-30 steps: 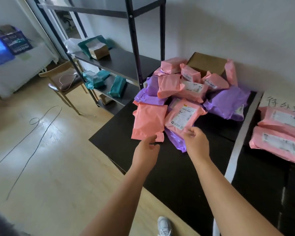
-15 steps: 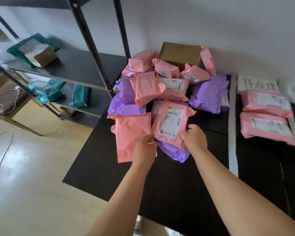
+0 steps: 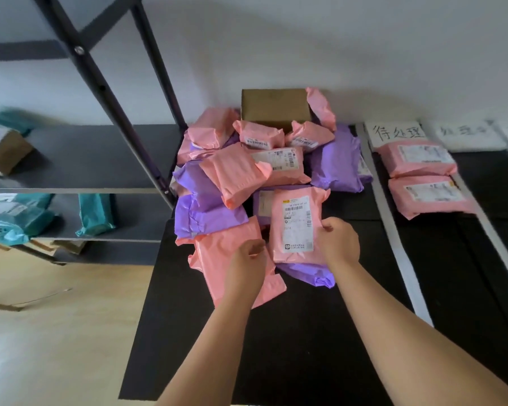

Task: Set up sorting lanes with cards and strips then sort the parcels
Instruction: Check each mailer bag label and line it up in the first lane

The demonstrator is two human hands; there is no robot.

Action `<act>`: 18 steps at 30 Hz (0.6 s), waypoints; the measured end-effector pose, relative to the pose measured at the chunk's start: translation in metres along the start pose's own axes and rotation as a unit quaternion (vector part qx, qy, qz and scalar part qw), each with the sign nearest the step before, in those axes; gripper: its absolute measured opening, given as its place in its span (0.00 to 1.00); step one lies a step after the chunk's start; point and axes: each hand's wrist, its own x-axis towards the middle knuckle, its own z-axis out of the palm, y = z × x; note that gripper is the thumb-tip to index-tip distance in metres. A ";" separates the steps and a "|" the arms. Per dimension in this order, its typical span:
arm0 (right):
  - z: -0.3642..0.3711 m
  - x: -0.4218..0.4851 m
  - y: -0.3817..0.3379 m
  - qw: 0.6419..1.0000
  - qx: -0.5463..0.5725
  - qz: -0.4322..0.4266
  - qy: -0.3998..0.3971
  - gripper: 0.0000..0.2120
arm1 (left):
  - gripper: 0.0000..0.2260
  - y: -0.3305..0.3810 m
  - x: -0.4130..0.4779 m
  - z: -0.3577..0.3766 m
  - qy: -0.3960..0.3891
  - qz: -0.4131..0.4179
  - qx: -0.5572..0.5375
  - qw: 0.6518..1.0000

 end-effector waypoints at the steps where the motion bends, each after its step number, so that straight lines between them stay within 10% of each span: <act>1: -0.005 -0.004 -0.002 1.000 0.007 -0.007 0.010 0.08 | 0.10 0.002 0.000 -0.002 0.005 0.009 -0.005 1.000; 18: -0.151 -0.114 -0.099 0.925 0.306 -0.210 0.085 0.04 | 0.11 0.112 -0.058 -0.093 0.122 0.204 -0.209 0.949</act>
